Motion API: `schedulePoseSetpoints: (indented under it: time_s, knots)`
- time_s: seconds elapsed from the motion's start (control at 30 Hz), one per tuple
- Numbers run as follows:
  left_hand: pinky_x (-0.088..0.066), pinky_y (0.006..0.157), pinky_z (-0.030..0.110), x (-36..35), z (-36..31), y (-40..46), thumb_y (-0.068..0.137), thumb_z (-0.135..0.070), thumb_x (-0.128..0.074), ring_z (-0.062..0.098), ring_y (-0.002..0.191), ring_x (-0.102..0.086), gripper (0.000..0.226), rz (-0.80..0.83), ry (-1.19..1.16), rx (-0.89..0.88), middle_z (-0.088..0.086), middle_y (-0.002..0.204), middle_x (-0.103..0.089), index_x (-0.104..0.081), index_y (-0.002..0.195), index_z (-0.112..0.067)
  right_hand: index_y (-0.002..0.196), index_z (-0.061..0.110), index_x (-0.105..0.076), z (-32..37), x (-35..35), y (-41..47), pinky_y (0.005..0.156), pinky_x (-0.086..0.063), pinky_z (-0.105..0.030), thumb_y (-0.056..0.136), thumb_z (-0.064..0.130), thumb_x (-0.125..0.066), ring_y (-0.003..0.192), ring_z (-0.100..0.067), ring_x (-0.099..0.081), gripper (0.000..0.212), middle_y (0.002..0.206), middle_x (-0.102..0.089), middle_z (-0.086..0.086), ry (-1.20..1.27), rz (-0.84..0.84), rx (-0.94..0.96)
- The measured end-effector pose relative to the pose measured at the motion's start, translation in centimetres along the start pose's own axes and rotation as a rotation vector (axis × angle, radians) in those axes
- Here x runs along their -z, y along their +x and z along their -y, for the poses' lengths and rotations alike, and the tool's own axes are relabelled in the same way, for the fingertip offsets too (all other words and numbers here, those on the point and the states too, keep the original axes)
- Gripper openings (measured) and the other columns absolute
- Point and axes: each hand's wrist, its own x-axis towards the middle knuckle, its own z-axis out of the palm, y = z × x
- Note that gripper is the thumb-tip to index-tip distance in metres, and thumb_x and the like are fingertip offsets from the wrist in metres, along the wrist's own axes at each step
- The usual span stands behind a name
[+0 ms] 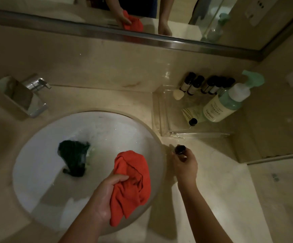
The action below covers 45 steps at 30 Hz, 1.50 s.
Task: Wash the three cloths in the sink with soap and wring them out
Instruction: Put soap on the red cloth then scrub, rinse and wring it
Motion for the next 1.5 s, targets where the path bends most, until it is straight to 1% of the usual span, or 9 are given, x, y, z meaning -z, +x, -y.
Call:
schedulePoseSetpoints:
  time_s: [0.17, 0.27, 0.4, 0.5, 0.7, 0.9, 1.23, 1.4, 1.5]
  knots:
    - [-0.048, 0.094, 0.049, 0.0, -0.3, -0.5, 0.075, -0.004, -0.053, 0.034, 0.082, -0.072, 0.052, -0.032, -0.028, -0.071, 0.023, 0.104, -0.071, -0.060, 0.126, -0.008, 0.102, 0.015, -0.061, 1.4, 0.3, -0.8, 0.063, -0.044, -0.020, 0.087, 0.022, -0.069, 0.076, -0.006, -0.060, 0.018, 0.079, -0.061, 0.014, -0.090, 0.108, 0.130]
    - [-0.053, 0.085, 0.047, 0.6, -1.0, -0.9, 0.074, -0.005, -0.054, 0.034, 0.082, -0.072, 0.051, -0.064, -0.039, -0.107, 0.023, 0.105, -0.071, -0.061, 0.125, -0.008, 0.102, 0.018, -0.060, 2.3, -0.5, -2.4, 0.069, -0.051, -0.028, 0.086, 0.024, -0.069, 0.078, -0.013, -0.065, 0.019, 0.078, -0.065, 0.011, -0.144, 0.277, 0.214]
    - [-0.057, 0.074, 0.045, 1.6, -2.4, -1.3, 0.071, -0.009, -0.058, 0.033, 0.079, -0.073, 0.053, -0.099, -0.038, -0.119, 0.022, 0.102, -0.072, -0.061, 0.124, -0.005, 0.129, 0.028, -0.055, 3.6, -1.8, -4.5, 0.069, -0.046, -0.026, 0.091, 0.032, -0.063, 0.077, -0.017, -0.062, 0.039, 0.082, -0.064, -0.002, -0.279, 0.495, 0.420]
    - [-0.052, 0.081, 0.047, 2.4, -3.2, -1.9, 0.070, -0.012, -0.059, 0.035, 0.078, -0.072, 0.046, -0.101, -0.005, -0.090, 0.024, 0.101, -0.071, -0.064, 0.115, 0.000, 0.137, 0.034, -0.044, 4.8, -2.5, -6.1, 0.069, -0.047, -0.028, 0.088, 0.033, -0.067, 0.068, -0.014, -0.057, 0.054, 0.072, -0.051, 0.007, -0.228, 0.600, 0.468]
    - [-0.049, 0.089, 0.049, 3.3, -4.0, -2.6, 0.076, -0.011, -0.056, 0.037, 0.086, -0.070, 0.040, -0.068, 0.013, -0.086, 0.025, 0.105, -0.070, -0.064, 0.114, -0.001, 0.089, 0.029, -0.047, 6.8, -3.3, -8.7, 0.058, -0.049, -0.023, 0.076, 0.026, -0.081, 0.071, -0.006, -0.058, 0.036, 0.081, -0.057, 0.010, -0.094, 0.536, 0.468]
    - [-0.051, 0.088, 0.049, 4.0, -4.0, -2.4, 0.075, -0.010, -0.057, 0.037, 0.092, -0.070, 0.044, -0.042, 0.028, -0.116, 0.024, 0.107, -0.070, -0.062, 0.118, -0.004, 0.086, 0.031, -0.060, 7.6, -3.7, -9.7, 0.068, -0.048, -0.010, 0.073, 0.011, -0.083, 0.083, 0.009, -0.060, 0.033, 0.081, -0.064, 0.018, 0.039, 0.529, 0.379]
    - [-0.051, 0.087, 0.047, 4.2, -3.4, -1.4, 0.073, -0.011, -0.060, 0.039, 0.101, -0.067, 0.055, -0.043, 0.066, -0.122, 0.025, 0.115, -0.067, -0.058, 0.128, -0.008, 0.099, 0.006, -0.068, 8.0, -3.3, -9.6, 0.077, -0.053, -0.021, 0.074, 0.014, -0.072, 0.094, -0.015, -0.069, 0.026, 0.099, -0.072, -0.009, 0.454, 0.637, 0.178]
    - [-0.056, 0.077, 0.041, 3.6, -3.6, -1.3, 0.074, -0.007, -0.057, 0.032, 0.088, -0.071, 0.051, 0.009, 0.111, -0.163, 0.019, 0.105, -0.072, -0.060, 0.124, -0.014, 0.090, 0.014, -0.069, 7.6, -4.0, -9.6, 0.084, -0.055, -0.033, 0.084, 0.006, -0.071, 0.090, -0.019, -0.067, 0.010, 0.089, -0.071, -0.001, 0.425, 0.557, 0.260]
    - [-0.048, 0.098, 0.049, 3.3, -3.7, -1.1, 0.077, -0.003, -0.055, 0.037, 0.108, -0.065, 0.057, 0.020, 0.087, -0.186, 0.022, 0.120, -0.066, -0.055, 0.133, -0.014, 0.078, 0.025, -0.070, 8.0, -4.2, -9.9, 0.082, -0.053, -0.031, 0.085, 0.000, -0.067, 0.086, -0.016, -0.067, 0.026, 0.084, -0.071, 0.003, 0.404, 0.525, 0.335]
